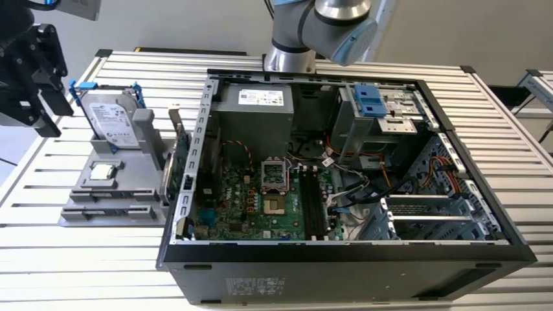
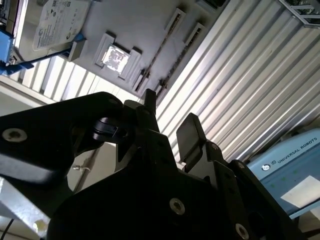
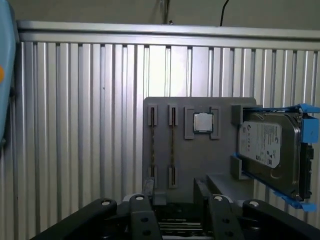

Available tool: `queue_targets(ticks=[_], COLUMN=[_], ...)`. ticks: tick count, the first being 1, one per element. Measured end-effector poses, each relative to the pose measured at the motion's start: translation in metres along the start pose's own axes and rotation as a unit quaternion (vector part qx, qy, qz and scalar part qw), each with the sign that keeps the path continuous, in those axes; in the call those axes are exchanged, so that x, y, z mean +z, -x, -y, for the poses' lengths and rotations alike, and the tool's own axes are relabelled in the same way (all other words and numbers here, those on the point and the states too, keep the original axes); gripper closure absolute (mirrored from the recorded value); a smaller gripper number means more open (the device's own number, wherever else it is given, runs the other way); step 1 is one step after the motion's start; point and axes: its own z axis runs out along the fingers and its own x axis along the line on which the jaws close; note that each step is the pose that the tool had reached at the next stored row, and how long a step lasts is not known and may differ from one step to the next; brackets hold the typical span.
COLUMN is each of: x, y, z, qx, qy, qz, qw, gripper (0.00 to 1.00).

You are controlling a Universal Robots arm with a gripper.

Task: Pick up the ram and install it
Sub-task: 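Pick up the ram and move it above insertion slot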

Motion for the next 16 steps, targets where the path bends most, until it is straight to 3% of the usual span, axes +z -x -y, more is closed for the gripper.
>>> queue_targets(ticks=[16], x=[0.0097], y=[-0.0003], z=[0.0001], qx=[0.0], qy=[0.0], qz=[-0.0001], qw=[1.0], gripper=[0.0])
